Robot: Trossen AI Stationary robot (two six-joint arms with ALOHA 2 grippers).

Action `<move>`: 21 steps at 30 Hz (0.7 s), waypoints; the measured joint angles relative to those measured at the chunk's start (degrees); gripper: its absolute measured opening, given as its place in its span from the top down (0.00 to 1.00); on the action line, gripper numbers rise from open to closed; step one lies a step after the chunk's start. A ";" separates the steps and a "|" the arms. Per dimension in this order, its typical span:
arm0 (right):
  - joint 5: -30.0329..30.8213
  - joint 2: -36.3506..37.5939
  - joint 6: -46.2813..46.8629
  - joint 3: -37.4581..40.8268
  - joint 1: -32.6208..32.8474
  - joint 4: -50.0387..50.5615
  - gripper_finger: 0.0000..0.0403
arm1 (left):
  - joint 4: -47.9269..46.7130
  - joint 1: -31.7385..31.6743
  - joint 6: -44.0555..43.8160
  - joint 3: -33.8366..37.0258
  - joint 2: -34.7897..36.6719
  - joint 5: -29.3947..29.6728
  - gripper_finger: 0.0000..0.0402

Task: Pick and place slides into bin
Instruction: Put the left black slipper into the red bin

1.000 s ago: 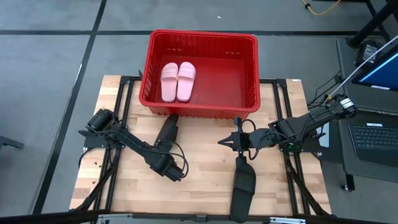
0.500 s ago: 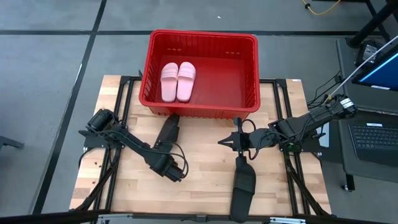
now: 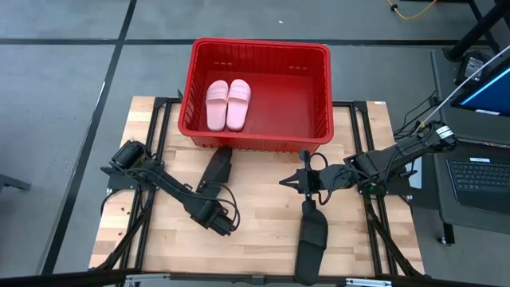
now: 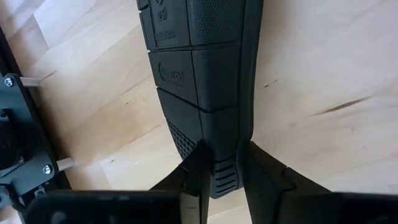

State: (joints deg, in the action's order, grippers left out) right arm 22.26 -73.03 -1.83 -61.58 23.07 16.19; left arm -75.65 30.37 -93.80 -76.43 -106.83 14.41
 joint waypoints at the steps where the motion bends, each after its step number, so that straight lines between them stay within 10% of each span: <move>1: 0.00 0.00 -0.02 0.00 0.00 -0.01 0.98 | -0.34 0.34 0.00 -0.29 0.02 -0.02 0.84; 12: 0.00 0.00 -1.06 0.02 0.00 -0.03 0.98 | -0.91 4.37 -0.16 -6.50 4.18 -0.25 0.91; 21: 0.00 0.00 -0.30 0.02 0.00 -0.18 0.98 | -0.80 7.36 -1.29 -13.64 11.43 12.08 0.99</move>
State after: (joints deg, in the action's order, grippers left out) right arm 22.26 -73.03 -2.13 -61.56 23.07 16.01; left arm -76.45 37.72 -95.08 -90.06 -95.39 26.50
